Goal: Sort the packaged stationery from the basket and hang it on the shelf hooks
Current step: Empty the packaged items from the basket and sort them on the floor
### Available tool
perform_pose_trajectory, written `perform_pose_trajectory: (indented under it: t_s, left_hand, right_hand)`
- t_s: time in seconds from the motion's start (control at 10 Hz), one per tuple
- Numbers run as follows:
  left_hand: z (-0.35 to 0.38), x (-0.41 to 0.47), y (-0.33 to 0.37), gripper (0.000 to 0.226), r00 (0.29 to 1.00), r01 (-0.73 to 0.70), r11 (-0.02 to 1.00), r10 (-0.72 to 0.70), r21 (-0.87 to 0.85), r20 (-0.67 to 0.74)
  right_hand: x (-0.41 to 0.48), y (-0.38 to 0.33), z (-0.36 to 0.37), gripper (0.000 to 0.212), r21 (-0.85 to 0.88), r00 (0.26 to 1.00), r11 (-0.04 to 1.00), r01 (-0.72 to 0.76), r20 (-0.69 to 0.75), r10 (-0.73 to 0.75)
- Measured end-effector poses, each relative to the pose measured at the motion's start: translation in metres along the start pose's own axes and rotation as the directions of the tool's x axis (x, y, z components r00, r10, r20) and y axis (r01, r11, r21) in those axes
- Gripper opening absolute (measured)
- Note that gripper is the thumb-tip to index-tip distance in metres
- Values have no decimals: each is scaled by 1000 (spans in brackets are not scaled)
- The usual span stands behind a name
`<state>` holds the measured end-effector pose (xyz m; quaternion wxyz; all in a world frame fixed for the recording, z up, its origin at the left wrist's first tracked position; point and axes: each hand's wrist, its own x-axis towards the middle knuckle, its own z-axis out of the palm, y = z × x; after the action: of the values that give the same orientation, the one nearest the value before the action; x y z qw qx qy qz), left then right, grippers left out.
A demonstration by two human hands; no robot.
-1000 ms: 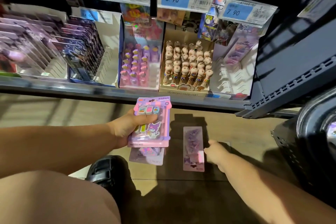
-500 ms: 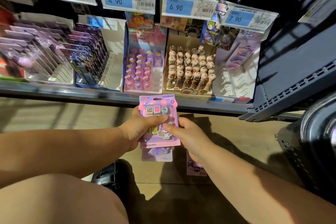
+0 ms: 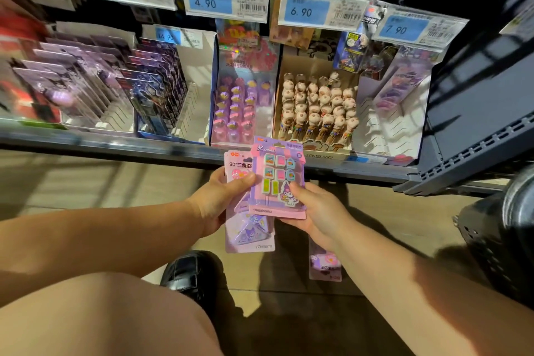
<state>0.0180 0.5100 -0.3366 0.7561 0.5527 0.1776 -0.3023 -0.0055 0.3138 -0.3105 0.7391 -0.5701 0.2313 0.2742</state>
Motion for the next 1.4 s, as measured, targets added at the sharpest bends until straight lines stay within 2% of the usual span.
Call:
perform_pose_trajectory:
  t_s: [0.2, 0.3, 0.4, 0.5, 0.6, 0.7, 0.8, 0.9, 1.0, 1.1, 1.2, 1.3, 1.4]
  left_hand:
    - [-16, -1, -3, 85, 1000, 6, 1000, -6, 9, -20]
    - [-25, -2, -2, 89, 996, 7, 1000, -6, 16, -84]
    - [-37, -6, -1, 90, 987, -9, 1000, 12, 17, -159]
    - [-43, -8, 1, 80, 984, -16, 1000, 15, -2, -180]
    - [-44, -6, 1, 86, 984, -29, 999, 26, -15, -179]
    - [-43, -4, 0, 85, 984, -32, 999, 26, -27, -176]
    - [-38, -3, 1, 80, 988, -39, 999, 38, -6, -149]
    - [-37, 0, 3, 85, 988, -43, 999, 43, 6, -150]
    - [-38, 4, -1, 107, 988, -31, 999, 38, 44, -150]
    - [-38, 6, -5, 113, 990, -12, 997, 22, 75, -139]
    - [-33, 6, -9, 119, 993, 3, 994, 10, 114, -114]
    - [-24, 4, -9, 116, 995, 13, 991, -1, 133, -96]
    - [-15, 4, -15, 111, 998, 7, 992, 2, 130, -69]
  right_hand:
    - [7, 7, -3, 25, 44, 999, 999, -30, 35, 28]
    - [14, 12, -9, 24, 91, 999, 995, -38, -25, 40]
    - [22, 23, -19, 24, 62, 977, 995, -83, -189, 93]
    - [28, 39, -23, 24, -139, 940, 967, -213, -300, 164]
    - [33, 57, -22, 22, -316, 929, 898, -307, -303, 211]
    - [39, 74, -16, 26, -430, 943, 844, -319, -228, 240]
    - [44, 78, -9, 35, -372, 943, 871, -321, -206, 260]
    - [46, 75, -10, 40, -401, 889, 808, -432, -342, 305]
    - [41, 84, -19, 34, -990, 967, -54, -130, -138, 212]
    - [47, 75, -28, 39, -477, 892, 773, -419, -376, 251]
    - [30, 61, -21, 35, -256, 950, 929, -268, -233, 210]
    - [18, 47, -6, 26, -232, 980, 953, -197, -58, 189]
    - [10, 37, 6, 23, -220, 992, 968, -123, 14, 129]
